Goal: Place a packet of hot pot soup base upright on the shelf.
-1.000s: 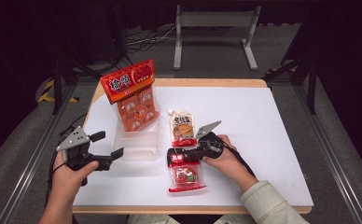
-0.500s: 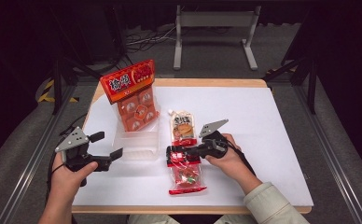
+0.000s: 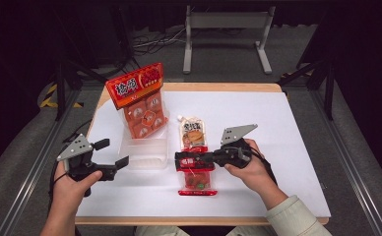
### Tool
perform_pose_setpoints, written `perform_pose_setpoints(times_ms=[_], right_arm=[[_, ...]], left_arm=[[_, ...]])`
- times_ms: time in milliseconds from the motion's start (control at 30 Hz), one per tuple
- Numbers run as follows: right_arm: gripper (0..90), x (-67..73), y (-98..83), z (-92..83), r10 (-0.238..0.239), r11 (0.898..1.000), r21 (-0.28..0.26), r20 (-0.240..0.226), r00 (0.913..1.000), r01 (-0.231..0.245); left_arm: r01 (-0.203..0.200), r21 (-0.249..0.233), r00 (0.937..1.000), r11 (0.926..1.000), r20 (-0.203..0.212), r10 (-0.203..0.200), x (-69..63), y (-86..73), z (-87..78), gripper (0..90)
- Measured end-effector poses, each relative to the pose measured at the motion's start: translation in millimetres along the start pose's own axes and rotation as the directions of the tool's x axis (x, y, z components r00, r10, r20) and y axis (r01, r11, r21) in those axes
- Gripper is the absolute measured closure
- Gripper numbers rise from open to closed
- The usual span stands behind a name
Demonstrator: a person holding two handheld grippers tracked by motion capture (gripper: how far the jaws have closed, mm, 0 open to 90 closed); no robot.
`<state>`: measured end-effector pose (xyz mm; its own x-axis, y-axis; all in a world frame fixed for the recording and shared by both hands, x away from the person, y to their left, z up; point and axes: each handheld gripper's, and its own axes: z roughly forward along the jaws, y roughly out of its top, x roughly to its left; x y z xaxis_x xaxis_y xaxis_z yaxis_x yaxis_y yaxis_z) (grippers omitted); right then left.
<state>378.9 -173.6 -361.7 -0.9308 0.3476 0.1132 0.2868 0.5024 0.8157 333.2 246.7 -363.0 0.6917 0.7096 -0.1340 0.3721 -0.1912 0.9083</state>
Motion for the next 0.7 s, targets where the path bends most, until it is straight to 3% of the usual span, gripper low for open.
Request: perform_pose_setpoints(times_ms=[167, 333, 700], right_arm=[[90.0, 6.4, 6.8, -9.7, -0.022, 0.999, -0.029, -0.004, 0.9997, 0.022], [90.0, 9.0, 15.1, -19.2, -0.058, 0.997, -0.055, 0.039, 0.9976, 0.060], [90.0, 1.7, 24.3, -27.6, -0.073, 0.993, -0.086, 0.082, 0.9939, 0.080]], left_arm=[[0.005, 0.000, 1.0000, 1.0000, -0.002, -0.005, 0.8, -0.6, -0.1, 5.4], [0.005, 0.002, 1.0000, 1.0000, -0.006, -0.005, 2.2, -1.2, -0.9, 5.4], [-0.018, -0.023, 0.9995, 0.9996, 0.024, 0.018, 2.6, -3.8, -2.5, 3.9]])
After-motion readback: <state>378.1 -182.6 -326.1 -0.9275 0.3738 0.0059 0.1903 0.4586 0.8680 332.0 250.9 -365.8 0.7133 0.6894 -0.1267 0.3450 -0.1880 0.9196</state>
